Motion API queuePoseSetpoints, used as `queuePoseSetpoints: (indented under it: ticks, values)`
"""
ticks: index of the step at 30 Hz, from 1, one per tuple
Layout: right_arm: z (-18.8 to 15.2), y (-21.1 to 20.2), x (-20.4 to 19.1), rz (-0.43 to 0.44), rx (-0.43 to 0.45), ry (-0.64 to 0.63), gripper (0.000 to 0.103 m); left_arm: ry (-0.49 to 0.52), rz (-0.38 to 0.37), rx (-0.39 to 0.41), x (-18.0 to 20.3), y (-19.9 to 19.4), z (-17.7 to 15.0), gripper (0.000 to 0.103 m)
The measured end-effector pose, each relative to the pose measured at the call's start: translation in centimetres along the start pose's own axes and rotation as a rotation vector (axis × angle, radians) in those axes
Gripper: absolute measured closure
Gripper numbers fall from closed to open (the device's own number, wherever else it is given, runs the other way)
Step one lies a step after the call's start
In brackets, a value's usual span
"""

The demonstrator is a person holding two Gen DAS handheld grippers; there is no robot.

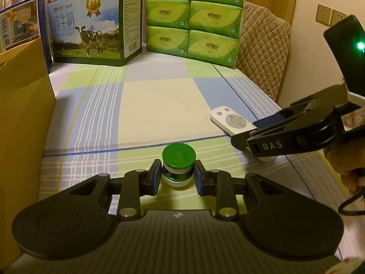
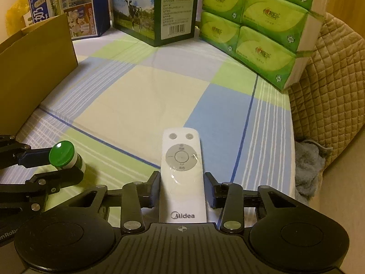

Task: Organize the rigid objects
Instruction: 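Lift and carry the green bottle and white remote over the cardboard box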

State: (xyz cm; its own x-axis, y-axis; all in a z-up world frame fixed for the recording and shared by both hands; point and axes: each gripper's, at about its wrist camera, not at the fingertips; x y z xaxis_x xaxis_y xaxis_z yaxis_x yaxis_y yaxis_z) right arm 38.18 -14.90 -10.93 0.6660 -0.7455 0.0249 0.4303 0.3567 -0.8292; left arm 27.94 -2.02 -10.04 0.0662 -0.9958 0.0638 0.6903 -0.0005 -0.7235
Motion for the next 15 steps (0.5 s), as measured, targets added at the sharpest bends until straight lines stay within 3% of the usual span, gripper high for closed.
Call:
queuePoseSetpoints:
  ticks: [15]
  values:
    - [-5.8, -6.4, -3.8, 0.061, 0.010, 0.268, 0.066, 0.011, -0.032, -0.034, 0.0, -6.4, -2.3, 0.078]
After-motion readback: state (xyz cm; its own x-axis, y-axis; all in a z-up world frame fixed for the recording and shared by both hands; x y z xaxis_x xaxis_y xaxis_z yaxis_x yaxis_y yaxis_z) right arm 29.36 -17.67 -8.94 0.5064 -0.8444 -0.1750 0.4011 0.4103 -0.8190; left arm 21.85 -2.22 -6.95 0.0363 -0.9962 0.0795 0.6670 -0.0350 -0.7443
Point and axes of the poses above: each gripper's, at about its wrist camera, not at the fingertips, and y roughly the way its jaws point, x to its right, z to its top, and after that the axes turned 4 degrees about -x, right-handed
